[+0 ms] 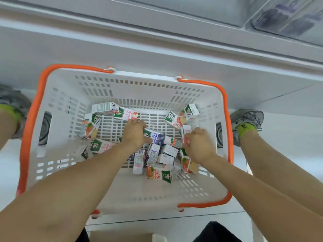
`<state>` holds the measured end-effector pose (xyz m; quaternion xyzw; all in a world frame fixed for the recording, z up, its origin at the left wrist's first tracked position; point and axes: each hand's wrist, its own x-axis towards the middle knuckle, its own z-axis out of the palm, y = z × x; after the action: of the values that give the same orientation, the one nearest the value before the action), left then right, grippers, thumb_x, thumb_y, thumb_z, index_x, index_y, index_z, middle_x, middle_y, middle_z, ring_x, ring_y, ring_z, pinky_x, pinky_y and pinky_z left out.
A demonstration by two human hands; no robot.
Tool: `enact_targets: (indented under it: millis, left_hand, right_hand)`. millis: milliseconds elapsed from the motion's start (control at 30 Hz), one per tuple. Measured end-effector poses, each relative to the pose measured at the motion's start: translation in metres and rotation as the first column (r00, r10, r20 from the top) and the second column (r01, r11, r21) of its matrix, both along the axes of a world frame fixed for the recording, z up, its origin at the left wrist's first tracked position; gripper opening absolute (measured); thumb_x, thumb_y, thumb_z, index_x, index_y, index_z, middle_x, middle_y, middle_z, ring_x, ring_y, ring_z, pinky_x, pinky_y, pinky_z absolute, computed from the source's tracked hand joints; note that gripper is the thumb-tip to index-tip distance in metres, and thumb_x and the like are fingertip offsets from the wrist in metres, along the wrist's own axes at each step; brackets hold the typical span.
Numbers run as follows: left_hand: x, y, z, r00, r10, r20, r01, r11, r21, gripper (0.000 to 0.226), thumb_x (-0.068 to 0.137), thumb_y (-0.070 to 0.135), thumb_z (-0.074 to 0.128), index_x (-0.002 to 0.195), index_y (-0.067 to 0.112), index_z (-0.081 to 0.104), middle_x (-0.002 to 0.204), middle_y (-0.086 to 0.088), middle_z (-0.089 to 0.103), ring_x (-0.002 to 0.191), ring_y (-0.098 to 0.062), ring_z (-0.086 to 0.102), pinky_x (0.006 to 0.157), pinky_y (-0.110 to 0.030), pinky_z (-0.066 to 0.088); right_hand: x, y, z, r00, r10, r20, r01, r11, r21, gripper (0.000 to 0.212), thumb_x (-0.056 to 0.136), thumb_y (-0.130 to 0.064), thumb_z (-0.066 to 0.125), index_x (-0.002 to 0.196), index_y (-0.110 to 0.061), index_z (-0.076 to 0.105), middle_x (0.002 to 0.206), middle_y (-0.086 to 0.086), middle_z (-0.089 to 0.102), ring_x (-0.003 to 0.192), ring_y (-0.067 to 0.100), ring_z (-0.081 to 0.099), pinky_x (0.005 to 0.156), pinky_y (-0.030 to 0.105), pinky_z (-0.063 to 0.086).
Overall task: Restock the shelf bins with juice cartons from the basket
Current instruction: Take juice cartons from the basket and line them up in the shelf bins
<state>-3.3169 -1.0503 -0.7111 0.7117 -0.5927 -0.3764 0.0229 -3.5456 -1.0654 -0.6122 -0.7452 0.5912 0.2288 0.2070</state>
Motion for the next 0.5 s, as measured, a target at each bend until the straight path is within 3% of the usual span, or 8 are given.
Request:
enact_targets:
  millis: [67,133,167,300,433,500]
  left_hand:
    - [-0.002,0.011,0.003,0.977,0.15,-0.153,-0.15,0.989,0.012,0.056,0.074,0.035,0.085,0.115,0.015,0.052,0.113,-0.007,0.06,0.101,-0.02,0.053,0.085,-0.035,0.047]
    - [-0.002,0.016,0.008,0.936,0.242,-0.254,-0.242,0.97,0.031,0.051,0.074,0.027,0.086,0.103,0.018,0.046,0.087,-0.003,0.06,0.076,-0.017,0.055,0.06,-0.029,0.041]
    - [-0.001,0.017,0.011,0.922,0.263,-0.283,-0.267,0.963,0.026,0.051,0.073,0.024,0.087,0.101,0.018,0.045,0.08,-0.002,0.058,0.07,-0.017,0.055,0.056,-0.029,0.04]
    - [0.006,0.017,0.023,0.84,0.352,-0.414,-0.379,0.925,0.017,0.044,0.071,0.02,0.088,0.097,0.023,0.053,0.074,0.001,0.054,0.064,-0.016,0.052,0.056,-0.029,0.047]
    - [0.015,0.019,0.03,0.7,0.445,-0.559,-0.474,0.875,0.103,0.038,0.07,0.016,0.089,0.093,0.03,0.061,0.075,0.0,0.045,0.065,-0.014,0.045,0.05,-0.014,0.043]
    - [0.017,0.019,0.032,0.631,0.491,-0.601,-0.508,0.847,0.159,0.035,0.072,0.012,0.087,0.096,0.028,0.066,0.077,0.0,0.049,0.068,-0.014,0.049,0.049,-0.011,0.046]
  right_hand:
    - [-0.001,-0.001,-0.003,0.999,-0.019,0.028,0.02,1.0,-0.016,0.025,0.096,-0.029,0.055,0.115,-0.02,0.069,0.134,0.01,0.052,0.133,0.027,0.04,0.108,0.031,0.032]
    - [0.0,-0.005,-0.003,0.978,-0.162,0.128,0.152,0.985,0.081,0.03,0.096,-0.03,0.059,0.123,-0.02,0.065,0.141,0.006,0.053,0.131,0.024,0.046,0.105,0.029,0.038]
    - [0.001,-0.006,-0.003,0.958,-0.234,0.164,0.216,0.969,0.122,0.034,0.095,-0.03,0.063,0.127,-0.02,0.061,0.143,0.005,0.051,0.125,0.024,0.052,0.1,0.028,0.04]
    - [0.0,-0.002,-0.003,0.887,-0.368,0.279,0.342,0.93,0.138,0.058,0.089,-0.027,0.073,0.141,-0.019,0.049,0.137,0.005,0.055,0.121,0.025,0.057,0.094,0.026,0.041]
    - [0.003,-0.012,-0.001,0.898,-0.352,0.263,0.314,0.933,0.178,0.056,0.085,-0.035,0.076,0.136,-0.02,0.057,0.136,0.006,0.056,0.103,0.017,0.062,0.083,0.018,0.043]
    - [0.008,-0.013,-0.002,0.92,-0.331,0.21,0.29,0.935,0.202,0.051,0.09,-0.043,0.069,0.135,-0.023,0.059,0.148,0.006,0.046,0.113,0.019,0.06,0.088,0.02,0.045]
